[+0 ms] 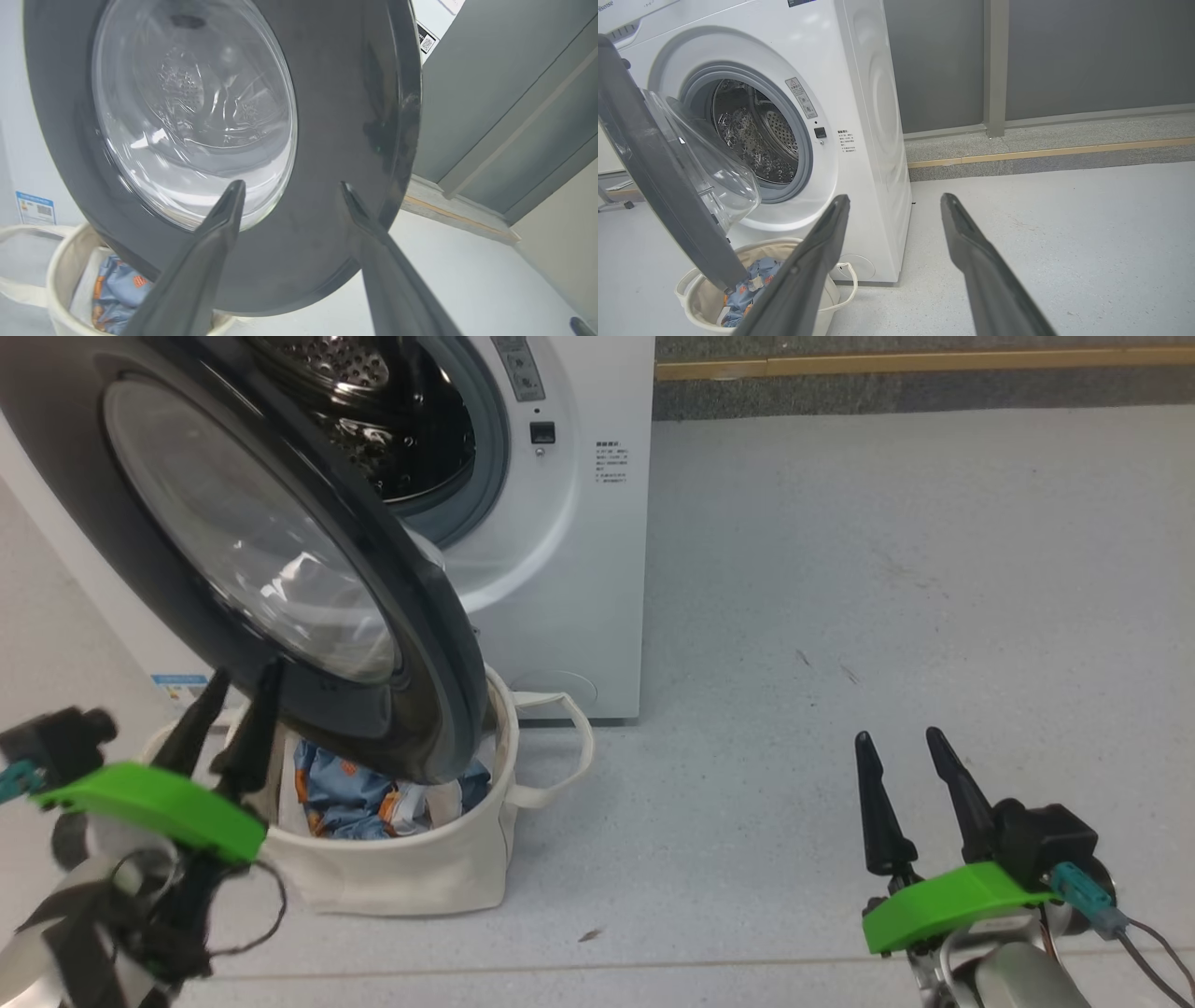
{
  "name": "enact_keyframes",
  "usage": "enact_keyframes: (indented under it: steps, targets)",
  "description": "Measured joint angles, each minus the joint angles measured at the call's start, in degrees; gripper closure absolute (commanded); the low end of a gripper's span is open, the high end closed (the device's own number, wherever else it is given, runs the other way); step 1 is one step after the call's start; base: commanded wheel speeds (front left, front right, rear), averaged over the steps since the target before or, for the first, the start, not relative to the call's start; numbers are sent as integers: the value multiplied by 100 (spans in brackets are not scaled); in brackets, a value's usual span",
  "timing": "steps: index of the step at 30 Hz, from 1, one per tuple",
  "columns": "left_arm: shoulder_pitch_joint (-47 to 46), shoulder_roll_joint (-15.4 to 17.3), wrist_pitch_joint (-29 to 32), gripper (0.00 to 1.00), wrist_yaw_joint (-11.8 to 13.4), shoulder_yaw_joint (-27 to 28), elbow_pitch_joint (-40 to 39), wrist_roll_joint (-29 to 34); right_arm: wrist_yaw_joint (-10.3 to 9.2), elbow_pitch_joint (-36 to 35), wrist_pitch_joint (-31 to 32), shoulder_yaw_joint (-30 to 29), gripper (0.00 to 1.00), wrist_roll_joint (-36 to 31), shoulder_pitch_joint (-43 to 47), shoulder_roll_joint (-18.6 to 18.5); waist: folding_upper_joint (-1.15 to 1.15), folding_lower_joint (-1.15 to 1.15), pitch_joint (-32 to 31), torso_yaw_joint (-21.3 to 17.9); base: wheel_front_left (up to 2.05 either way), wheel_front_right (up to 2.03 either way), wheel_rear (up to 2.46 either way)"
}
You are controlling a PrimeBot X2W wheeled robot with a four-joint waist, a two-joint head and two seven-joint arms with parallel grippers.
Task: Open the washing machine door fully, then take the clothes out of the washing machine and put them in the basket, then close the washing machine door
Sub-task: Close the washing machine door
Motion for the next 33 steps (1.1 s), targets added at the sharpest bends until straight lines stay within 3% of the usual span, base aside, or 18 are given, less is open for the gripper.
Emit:
enact_keyframes:
  steps: [4,7,10,13,16,21,33]
  targets:
    - [348,322,-211,0,-1,-120,-330,-11,-1,1,0,-48,0,-1,24,-7,0,0,-72,7,0,0,0]
    - [664,693,-369,0,-5,-216,-533,311,0,8,0,-69,0,-3,114,-32,0,0,-114,36,0,0,0]
    - [1063,1104,-439,0,-5,-101,-541,615,-1,5,0,-79,0,-10,149,-33,0,0,-137,53,0,0,0]
    - [1429,1218,-441,0,-1,156,-555,1002,0,-1,0,-107,0,-10,187,-32,0,0,-156,90,0,0,0]
    - [1720,1224,-441,0,63,673,-673,1521,0,-5,0,-120,0,-10,198,-32,0,0,-187,128,0,0,0]
    - [2320,1038,-447,0,54,1608,-884,1862,-1,-59,0,-126,0,-64,208,-30,0,0,-229,148,0,0,0]
    - [3115,410,-447,0,-4,2602,-1016,2633,-1,-115,0,-114,0,-168,208,-33,0,0,-278,27,0,0,0]
